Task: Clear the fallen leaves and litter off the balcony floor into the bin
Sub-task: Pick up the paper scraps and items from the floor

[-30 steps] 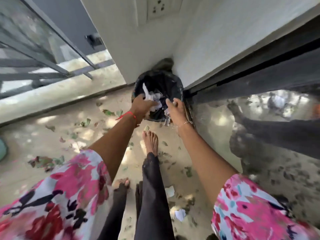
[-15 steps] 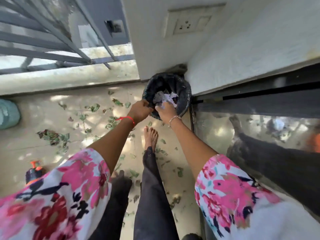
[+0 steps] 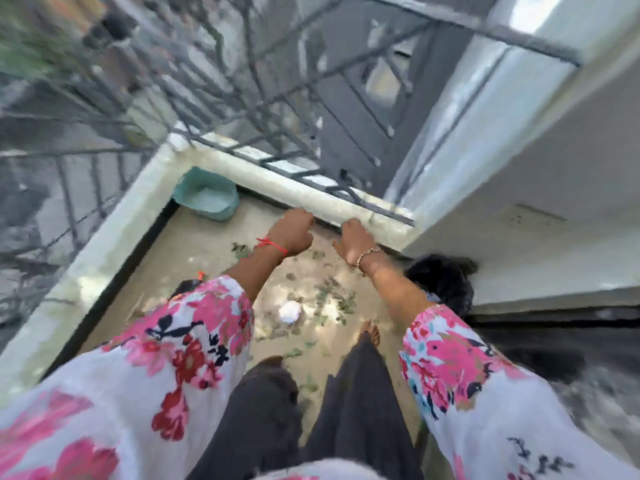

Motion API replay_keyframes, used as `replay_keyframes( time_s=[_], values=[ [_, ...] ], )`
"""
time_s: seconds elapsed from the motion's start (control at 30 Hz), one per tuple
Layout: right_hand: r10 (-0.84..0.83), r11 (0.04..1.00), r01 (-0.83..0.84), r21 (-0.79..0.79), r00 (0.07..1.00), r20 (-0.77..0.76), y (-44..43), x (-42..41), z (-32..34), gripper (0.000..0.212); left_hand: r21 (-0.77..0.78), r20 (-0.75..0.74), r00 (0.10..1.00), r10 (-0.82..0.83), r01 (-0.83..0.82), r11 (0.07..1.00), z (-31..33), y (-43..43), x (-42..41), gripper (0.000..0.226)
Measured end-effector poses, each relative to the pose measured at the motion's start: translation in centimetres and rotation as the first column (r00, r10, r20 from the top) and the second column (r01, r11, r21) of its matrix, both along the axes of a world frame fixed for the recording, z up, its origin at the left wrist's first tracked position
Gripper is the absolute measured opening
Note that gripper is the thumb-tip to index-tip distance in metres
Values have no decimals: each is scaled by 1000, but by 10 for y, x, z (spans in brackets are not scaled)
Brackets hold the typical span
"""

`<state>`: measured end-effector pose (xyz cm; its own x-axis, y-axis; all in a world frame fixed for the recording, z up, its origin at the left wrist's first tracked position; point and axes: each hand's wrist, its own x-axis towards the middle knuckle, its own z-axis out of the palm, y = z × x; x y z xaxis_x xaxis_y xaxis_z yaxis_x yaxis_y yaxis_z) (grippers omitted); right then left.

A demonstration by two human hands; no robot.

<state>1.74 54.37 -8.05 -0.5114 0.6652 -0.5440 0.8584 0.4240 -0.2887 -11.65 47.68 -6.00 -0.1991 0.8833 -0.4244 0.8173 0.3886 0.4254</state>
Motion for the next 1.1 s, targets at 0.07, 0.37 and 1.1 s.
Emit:
replay_keyframes(
  time_s=[0.07, 0.37, 1.1],
  values=[
    [101, 994, -99, 42, 993, -57, -26, -44, 27, 45, 79, -33, 997, 76, -73, 994, 30, -43, -35, 37],
    [719, 694, -709, 121, 686, -107, -178, -174, 94, 39, 196, -67, 791, 608, -587, 785, 94, -265, -125, 35],
    [992, -42, -995, 93, -52, -111, -279, -181, 113, 32, 118, -86, 107, 991, -986, 117, 97, -382, 16, 53]
  ],
)
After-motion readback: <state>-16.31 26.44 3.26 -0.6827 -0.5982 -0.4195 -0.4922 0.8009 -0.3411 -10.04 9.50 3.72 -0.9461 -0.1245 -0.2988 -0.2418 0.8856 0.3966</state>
